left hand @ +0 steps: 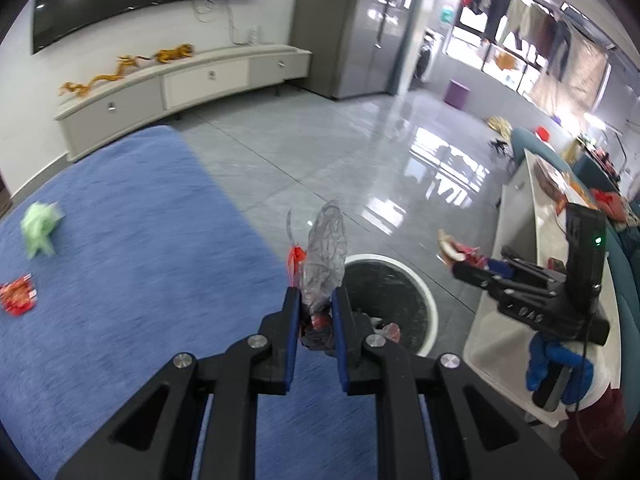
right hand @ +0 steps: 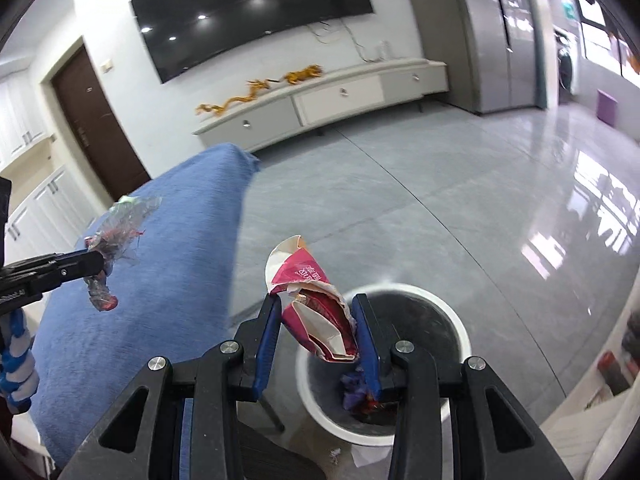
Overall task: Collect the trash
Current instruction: 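Carry both items over the bin and open both tools to drop them, then return both tools to the red chip bag and green paper on the rug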
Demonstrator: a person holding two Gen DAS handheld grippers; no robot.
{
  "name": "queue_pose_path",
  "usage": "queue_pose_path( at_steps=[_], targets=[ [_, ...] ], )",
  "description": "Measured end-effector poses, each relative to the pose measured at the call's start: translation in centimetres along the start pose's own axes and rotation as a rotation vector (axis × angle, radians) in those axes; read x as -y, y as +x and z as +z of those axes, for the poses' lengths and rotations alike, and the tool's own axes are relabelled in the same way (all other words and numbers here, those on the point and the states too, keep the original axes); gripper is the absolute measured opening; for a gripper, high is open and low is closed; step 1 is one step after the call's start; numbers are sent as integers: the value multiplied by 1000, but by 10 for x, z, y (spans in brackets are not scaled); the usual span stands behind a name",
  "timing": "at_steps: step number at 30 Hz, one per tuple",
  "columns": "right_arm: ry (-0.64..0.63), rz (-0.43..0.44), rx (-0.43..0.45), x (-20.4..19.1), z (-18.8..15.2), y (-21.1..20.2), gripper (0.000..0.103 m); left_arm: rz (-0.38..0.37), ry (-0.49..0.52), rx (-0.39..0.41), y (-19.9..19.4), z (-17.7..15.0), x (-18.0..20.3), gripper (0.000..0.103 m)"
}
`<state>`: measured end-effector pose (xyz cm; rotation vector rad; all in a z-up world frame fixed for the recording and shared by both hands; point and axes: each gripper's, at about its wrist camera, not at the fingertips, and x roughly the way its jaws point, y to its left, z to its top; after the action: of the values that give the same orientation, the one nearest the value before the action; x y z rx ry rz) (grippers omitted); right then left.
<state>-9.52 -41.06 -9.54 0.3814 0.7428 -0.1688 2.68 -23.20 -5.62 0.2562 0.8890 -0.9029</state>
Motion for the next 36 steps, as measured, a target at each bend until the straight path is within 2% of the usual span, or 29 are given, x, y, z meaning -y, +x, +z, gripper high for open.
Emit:
queue_pose_path(
  at_steps=[8,13,20,22,23,24,25,36],
  targets=[
    [72,-29,-41,39,-4,14,35,-84,-3,-84,60,23,39,15],
    [97,-44,-71,55,-9,24,38,-144,-30,-106,85,30,55,16],
    [126,-72,-91,67,-15,29,44,-185,-44,-164,113,33,70,17],
    [130,-84,-92,68,-15,29,44,-188,-40,-167,116,34,75,21],
    [134,-87,-93,69,-16,29,45,-191,-41,-165,116,34,75,35],
    [137,-90,-92,70,-17,29,45,-189,-44,-157,114,33,74,53],
    [140,-94,-91,71,-17,28,45,-185,-47,-146,112,34,74,57],
    [131,-120,-60,63,-11,13,46,-165,-75,-92,84,31,53,57]
  ],
)
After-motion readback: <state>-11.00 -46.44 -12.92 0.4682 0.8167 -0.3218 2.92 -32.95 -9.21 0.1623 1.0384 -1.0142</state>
